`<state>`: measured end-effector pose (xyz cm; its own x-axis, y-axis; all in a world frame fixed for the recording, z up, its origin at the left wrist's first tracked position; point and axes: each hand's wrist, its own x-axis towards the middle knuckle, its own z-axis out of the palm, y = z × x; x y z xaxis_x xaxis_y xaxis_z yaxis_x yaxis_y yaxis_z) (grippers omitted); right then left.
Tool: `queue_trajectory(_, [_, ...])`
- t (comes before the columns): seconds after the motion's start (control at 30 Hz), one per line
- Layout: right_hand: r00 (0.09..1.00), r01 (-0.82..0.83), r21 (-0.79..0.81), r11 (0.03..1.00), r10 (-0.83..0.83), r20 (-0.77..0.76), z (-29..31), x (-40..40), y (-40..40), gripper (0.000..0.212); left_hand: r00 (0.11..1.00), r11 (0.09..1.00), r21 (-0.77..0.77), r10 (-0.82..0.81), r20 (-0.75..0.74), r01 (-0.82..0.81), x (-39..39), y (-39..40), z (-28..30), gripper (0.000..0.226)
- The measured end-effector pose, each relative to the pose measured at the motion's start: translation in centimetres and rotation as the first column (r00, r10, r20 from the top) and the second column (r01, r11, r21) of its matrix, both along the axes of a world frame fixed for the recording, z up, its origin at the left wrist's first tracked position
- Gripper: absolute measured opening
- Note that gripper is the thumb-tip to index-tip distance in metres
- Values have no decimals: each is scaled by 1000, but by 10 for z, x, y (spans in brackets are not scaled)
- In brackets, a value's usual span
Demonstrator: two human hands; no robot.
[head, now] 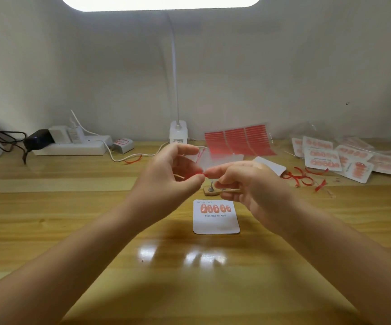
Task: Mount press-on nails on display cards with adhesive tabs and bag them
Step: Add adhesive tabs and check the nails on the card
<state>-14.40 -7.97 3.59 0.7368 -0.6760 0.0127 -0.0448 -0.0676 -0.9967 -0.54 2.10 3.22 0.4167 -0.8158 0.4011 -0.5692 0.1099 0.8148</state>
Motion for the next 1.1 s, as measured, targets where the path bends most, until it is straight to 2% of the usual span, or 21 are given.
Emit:
queue_trajectory(0.27, [1000,7,-28,1000,-8,-30,-3,0,-4,25,989,1000,8,1,-149,0,0,-3,-4,37])
queue_trajectory(0.33, [993,31,-166,986,-50,-109,-5,-2,-8,18,983,1000,18,21,-182,-18,1,-3,-5,38])
queue_trajectory(0.37, [978,26,-299,954,-86,-189,-4,-4,-12,18,980,999,22,31,-196,-28,2,-3,-6,38])
queue_trajectory(0.43, [893,-146,-564,813,-137,-429,-2,-11,-21,27,977,999,31,44,-210,-38,4,-5,-8,36])
queue_trajectory(0.47, [813,-283,-608,742,-151,-563,0,-14,-24,34,976,998,37,51,-212,-44,5,-6,-10,36])
queue_trajectory(0.53, [655,-467,-567,679,-165,-737,1,-17,-27,53,976,996,60,70,-207,-59,6,-8,-15,36])
queue_trajectory(0.57, [613,-502,-548,669,-172,-771,-1,-18,-27,61,976,995,73,79,-202,-66,6,-9,-18,36])
queue_trajectory(0.67, [593,-535,-568,625,-201,-779,-6,-17,-26,74,977,991,111,98,-191,-78,6,-12,-28,35])
queue_trajectory(0.8, [570,-567,-550,613,-190,-799,-7,-17,-28,74,976,982,166,124,-177,-94,4,-14,-38,33])
queue_trajectory(0.97, [631,-499,-510,700,-110,-768,-14,-17,-36,78,975,985,150,118,-188,-90,-2,-15,-42,34])
queue_trajectory(1.1, [685,-444,-522,728,-99,-722,-19,-17,-44,74,964,991,113,94,-248,-68,-1,-14,-41,37])
